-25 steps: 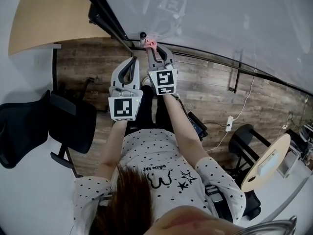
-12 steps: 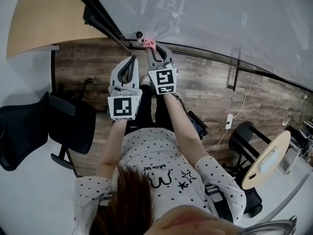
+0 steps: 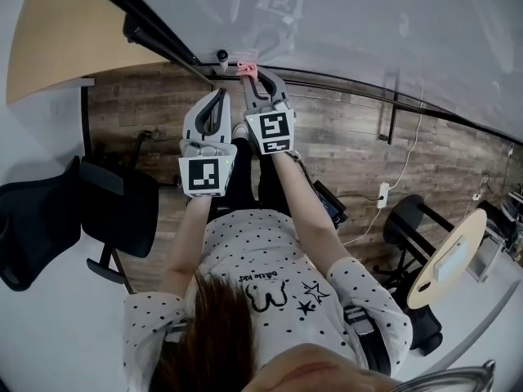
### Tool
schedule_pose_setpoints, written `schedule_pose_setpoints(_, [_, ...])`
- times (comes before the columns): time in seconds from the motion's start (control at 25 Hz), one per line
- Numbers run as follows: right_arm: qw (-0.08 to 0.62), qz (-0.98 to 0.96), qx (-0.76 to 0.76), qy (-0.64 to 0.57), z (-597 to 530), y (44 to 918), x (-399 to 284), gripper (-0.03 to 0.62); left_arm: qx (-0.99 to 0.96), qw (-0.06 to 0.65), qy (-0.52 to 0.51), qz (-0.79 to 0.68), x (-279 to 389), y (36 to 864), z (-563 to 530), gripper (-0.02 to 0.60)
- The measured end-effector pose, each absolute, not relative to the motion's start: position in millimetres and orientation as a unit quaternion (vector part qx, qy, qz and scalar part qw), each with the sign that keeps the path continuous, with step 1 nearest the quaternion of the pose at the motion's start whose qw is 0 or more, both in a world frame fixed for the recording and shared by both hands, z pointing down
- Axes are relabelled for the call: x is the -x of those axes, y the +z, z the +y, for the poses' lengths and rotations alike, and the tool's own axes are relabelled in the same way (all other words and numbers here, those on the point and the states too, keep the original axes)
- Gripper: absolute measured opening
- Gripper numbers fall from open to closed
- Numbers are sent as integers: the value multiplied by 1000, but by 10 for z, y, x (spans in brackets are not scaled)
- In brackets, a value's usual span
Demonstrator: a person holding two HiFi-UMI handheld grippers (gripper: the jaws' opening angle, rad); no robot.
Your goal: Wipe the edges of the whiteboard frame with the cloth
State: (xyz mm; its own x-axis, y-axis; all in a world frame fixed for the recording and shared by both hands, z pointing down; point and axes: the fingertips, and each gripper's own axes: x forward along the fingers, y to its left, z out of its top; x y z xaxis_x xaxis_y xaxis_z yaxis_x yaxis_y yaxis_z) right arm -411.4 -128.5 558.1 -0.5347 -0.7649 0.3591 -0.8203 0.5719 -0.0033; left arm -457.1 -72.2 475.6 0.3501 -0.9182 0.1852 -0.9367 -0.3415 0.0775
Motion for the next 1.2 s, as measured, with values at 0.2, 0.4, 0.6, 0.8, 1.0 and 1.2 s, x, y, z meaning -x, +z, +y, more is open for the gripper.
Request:
schedule_pose_setpoints(0.2, [158,-870,-458,89,-1287,5575,4085,31,-820,79,55,-564,4563,4763,-746,15])
schedule_pose_setpoints(0.4, [158,-867,-464,91,-1300,5569,4037,31,-819,88,55,-565,4575,4770,-775,15])
schedule_pose_setpoints(0.6, [158,-862,-473,93,-1304,5588,3954,31,-823,80,58,-559,4540,4810,-786,15])
schedule_pose_setpoints(0.8, [161,-859,-478,90,-1278,5542,3834,31,-824,89,58,-557,4447,4767,-759,15])
schedule_pose_setpoints(1.0, [160,-857,-481,91,-1276,5539,3750,31,-828,79,61,-552,4354,4767,-777,15])
schedule_pose_setpoints(1.2, [163,-857,-479,93,-1268,5542,3612,31,-828,79,62,-552,4208,4775,-774,15])
